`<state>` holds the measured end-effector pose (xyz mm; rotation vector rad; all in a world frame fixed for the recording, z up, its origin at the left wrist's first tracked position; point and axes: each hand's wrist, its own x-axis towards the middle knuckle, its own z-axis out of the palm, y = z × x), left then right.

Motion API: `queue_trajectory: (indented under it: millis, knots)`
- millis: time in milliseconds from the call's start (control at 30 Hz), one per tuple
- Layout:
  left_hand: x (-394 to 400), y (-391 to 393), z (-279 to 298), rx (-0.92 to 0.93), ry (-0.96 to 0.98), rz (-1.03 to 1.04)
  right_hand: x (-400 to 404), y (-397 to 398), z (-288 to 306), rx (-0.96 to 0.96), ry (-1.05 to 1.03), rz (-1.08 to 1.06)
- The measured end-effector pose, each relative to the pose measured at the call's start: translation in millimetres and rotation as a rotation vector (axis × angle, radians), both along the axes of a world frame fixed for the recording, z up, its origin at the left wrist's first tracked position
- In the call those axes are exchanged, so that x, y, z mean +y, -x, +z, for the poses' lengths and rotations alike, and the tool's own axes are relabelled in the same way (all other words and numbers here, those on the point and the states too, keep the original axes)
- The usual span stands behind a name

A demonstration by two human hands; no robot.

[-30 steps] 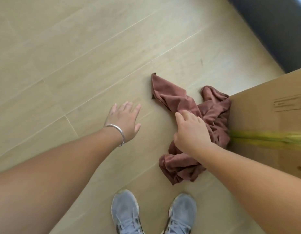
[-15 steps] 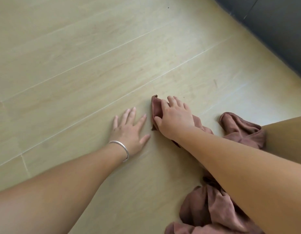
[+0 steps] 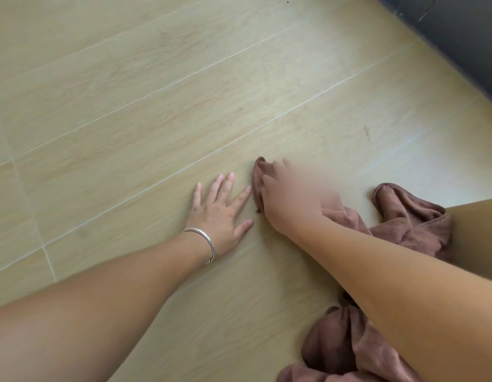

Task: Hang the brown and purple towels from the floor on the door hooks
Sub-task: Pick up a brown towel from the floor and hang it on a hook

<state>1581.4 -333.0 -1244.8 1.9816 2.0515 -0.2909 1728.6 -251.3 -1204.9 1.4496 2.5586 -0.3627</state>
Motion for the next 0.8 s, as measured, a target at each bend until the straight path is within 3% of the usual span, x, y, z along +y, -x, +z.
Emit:
queue_trajectory:
  millis: [433,700,800]
  knots:
    - [-0.5,23.3,-2.3,-0.027,-0.088,-0.118,-21.6,-8.0,-12.2,-0.134,-0.029,0.105]
    - [13.2,0.7,6.2,-0.125,-0.048,0.02,1.5,-38.3,29.6,0.256,0.045,-0.06]
    - [30.8,-16.6,8.4,-0.181,-0.043,0.099,11.3,-55.0,48.1,0.282,0.062,-0.108]
